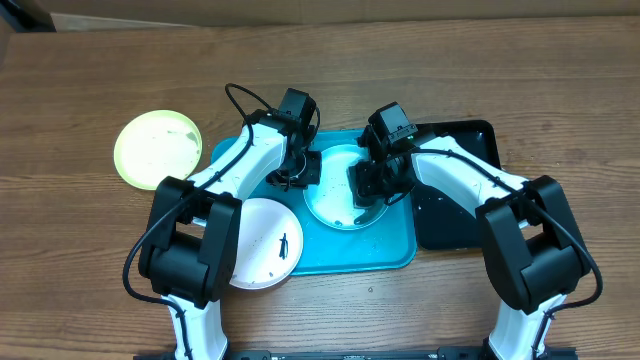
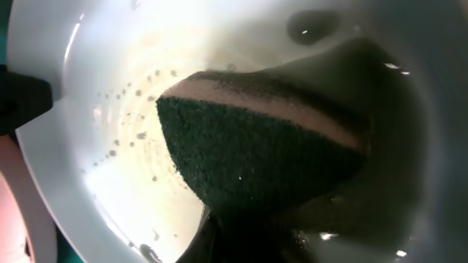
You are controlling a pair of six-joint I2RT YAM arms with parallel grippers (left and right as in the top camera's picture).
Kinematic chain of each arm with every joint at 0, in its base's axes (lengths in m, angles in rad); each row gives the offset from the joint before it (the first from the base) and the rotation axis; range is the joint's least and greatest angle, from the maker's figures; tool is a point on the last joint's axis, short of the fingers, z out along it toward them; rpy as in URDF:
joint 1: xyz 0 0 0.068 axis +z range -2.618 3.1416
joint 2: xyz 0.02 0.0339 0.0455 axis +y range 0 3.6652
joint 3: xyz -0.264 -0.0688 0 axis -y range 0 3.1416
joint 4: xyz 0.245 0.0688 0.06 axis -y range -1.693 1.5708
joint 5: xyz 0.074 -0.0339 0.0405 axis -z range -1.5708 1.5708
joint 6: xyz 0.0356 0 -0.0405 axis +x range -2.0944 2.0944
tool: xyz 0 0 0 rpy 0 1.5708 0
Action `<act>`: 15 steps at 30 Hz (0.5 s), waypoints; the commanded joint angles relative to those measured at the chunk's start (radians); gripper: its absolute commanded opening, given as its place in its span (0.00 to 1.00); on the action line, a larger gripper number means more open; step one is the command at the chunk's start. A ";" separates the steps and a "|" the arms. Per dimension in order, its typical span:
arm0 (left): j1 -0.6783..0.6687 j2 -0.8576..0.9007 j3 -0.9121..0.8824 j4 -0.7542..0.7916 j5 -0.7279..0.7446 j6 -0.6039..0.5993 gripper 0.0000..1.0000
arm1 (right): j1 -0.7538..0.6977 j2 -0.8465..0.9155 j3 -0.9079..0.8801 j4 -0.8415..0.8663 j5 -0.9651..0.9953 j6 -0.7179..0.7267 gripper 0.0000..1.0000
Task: Clean dirty plates on tray and stack at the side
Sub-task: 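Scrub the white plate surface with the sponge in right gripper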
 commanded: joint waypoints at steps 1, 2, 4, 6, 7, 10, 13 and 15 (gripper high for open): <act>-0.002 0.019 -0.003 0.003 0.014 0.019 0.04 | 0.012 0.031 0.002 0.002 -0.096 -0.001 0.04; -0.002 0.019 -0.003 0.003 0.014 0.019 0.04 | 0.007 0.031 0.013 -0.001 -0.118 -0.004 0.04; -0.002 0.019 -0.003 0.003 0.013 0.019 0.04 | -0.006 0.027 0.043 -0.005 -0.162 -0.004 0.04; -0.002 0.019 -0.003 0.002 0.013 0.019 0.04 | -0.026 0.015 0.079 -0.008 -0.214 -0.004 0.04; -0.002 0.019 -0.003 0.002 0.013 0.019 0.04 | -0.038 0.005 0.098 -0.016 -0.231 -0.005 0.04; -0.002 0.019 -0.003 0.002 0.013 0.019 0.04 | -0.069 -0.019 0.149 -0.071 -0.233 -0.032 0.04; -0.002 0.019 -0.003 0.004 0.013 0.019 0.04 | -0.086 -0.030 0.166 -0.109 -0.229 -0.084 0.04; -0.002 0.019 -0.003 0.005 0.012 0.019 0.04 | -0.086 -0.029 0.164 -0.117 -0.190 -0.113 0.04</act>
